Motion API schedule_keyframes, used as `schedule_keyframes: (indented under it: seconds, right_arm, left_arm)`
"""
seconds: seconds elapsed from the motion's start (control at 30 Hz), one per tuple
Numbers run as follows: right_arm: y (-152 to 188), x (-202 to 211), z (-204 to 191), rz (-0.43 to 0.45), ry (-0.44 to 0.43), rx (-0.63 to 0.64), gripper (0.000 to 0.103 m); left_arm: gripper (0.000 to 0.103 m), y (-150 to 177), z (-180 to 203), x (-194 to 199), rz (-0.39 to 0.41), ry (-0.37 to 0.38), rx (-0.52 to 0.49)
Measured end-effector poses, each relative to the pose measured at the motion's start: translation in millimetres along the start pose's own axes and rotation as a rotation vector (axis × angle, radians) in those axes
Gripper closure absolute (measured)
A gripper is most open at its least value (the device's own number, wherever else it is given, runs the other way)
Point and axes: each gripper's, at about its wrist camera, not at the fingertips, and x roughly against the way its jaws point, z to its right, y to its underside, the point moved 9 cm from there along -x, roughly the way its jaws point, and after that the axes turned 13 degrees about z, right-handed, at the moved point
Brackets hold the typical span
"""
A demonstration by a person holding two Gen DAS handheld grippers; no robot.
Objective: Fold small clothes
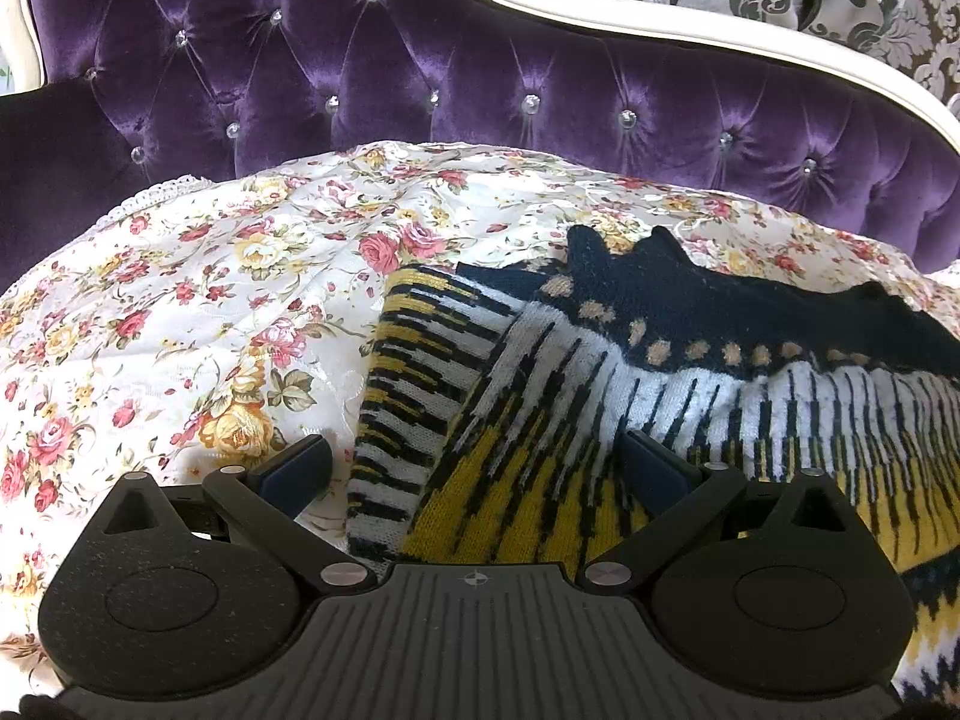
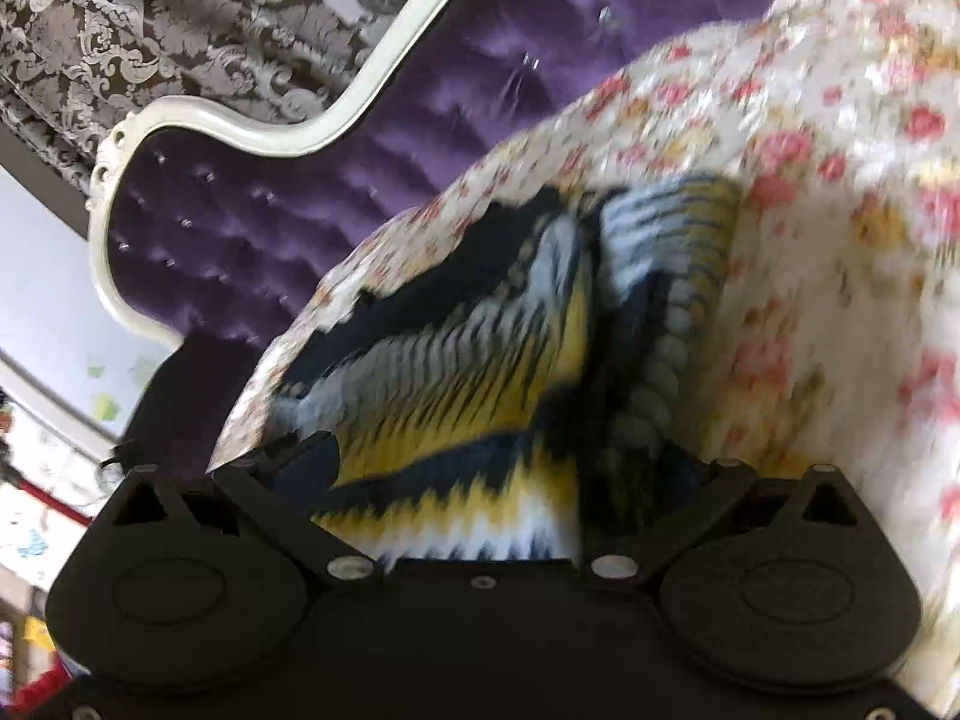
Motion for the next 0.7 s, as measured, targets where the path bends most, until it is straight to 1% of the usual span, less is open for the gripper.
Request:
schedule_keyframes:
  seconds: [0.1, 0.13, 0.27, 0.37, 0.43, 0.5, 0.53, 0.6, 0.7]
  right_arm:
    - [1.4, 5.8, 5.9, 0.093, -0.024, -0.036, 0.000]
    - [1.1, 6.2, 6.9, 0.111, -0.024, -0.043, 0.000]
    - [-5.7, 0.0, 8.6, 0.105, 0.025, -0.085, 0.000]
    - [-6.2, -2.9, 8.9, 0.108, 0.026, -0.085, 0.000]
    - [-5.6, -2.9, 8.2, 0.099, 0.028, -0.075, 0.000]
    - [-5.7, -4.9, 7.1, 0.093, 0.028, -0.068, 0.000]
    - [-5.6, -4.4, 7.1, 0.092, 0.027, -0.069, 0.000]
    - [-6.1, -4.0, 7.9, 0.092, 0.029, -0.079, 0.000]
    - [-5.3, -3.3, 8.0, 0.089, 0.031, -0.085, 0.000]
  left_arm:
    - [0.000, -0.1, 0.7, -0.3, -0.008, 0.002, 0.000]
    - [0.000, -0.4, 0.7, -0.6, -0.012, 0.004, 0.003]
    - [0.000, -1.7, 0.1, -0.3, -0.009, 0.008, 0.008]
    - [0.000, -2.7, -1.7, 1.3, -0.018, 0.022, 0.019]
    - [0.001, -4.6, -2.5, 2.6, -0.040, 0.030, 0.026]
    - [0.002, -6.9, -2.7, 6.9, -0.062, 0.025, 0.033]
    - [0.002, -9.4, -2.3, 10.9, -0.067, 0.010, 0.028]
    - [0.003, -17.8, 1.9, 23.9, -0.048, -0.029, -0.007]
    - [0.003, -36.5, 22.0, 48.2, 0.024, -0.035, -0.092]
